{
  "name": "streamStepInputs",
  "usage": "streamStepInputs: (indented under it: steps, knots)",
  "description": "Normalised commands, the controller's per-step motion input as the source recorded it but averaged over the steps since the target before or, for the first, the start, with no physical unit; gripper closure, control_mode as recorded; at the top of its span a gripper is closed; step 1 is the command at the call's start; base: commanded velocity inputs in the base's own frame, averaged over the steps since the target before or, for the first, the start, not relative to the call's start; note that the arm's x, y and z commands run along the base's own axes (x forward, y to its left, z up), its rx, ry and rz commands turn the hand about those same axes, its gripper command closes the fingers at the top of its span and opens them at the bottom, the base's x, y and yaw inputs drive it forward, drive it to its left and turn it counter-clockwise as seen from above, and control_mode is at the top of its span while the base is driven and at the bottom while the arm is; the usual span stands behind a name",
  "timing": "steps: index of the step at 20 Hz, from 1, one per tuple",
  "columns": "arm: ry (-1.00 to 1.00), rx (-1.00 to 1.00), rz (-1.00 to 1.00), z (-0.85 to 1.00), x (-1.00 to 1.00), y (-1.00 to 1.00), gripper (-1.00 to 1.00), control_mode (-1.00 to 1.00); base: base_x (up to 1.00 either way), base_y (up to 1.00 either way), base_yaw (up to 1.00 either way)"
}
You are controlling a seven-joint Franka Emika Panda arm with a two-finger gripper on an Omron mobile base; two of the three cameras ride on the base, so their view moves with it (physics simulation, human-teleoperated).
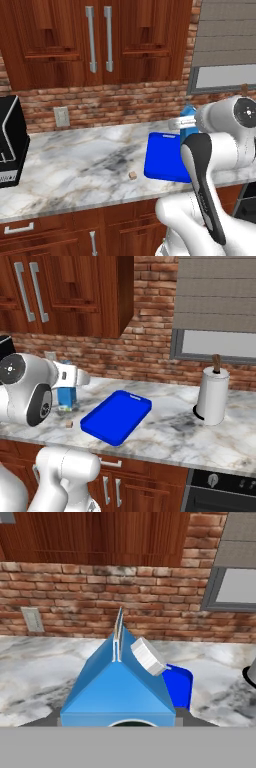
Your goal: Take out the milk from the fridge and place it on the tray on the counter. Then take the sugar cube near the tray and place it in the tray.
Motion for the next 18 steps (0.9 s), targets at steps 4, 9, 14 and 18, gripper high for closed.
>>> streamStepInputs:
  steps: [4, 9, 14, 18]
  knots:
    - [-0.08, 0.00, 0.14, -0.54, 0.59, -0.42, 1.00, -1.00, 0.00, 0.00, 0.00]
    - [-0.17, 0.00, 0.27, -0.74, 0.53, -0.39, 1.00, -1.00, 0.00, 0.00, 0.00]
    - [-0.09, 0.00, 0.33, -0.80, 0.83, -0.31, 1.00, -1.00, 0.00, 0.00, 0.00]
    - [0.00, 0.01, 0.31, -0.59, 0.98, -0.50, 1.00, -1.00, 0.00, 0.00, 0.00]
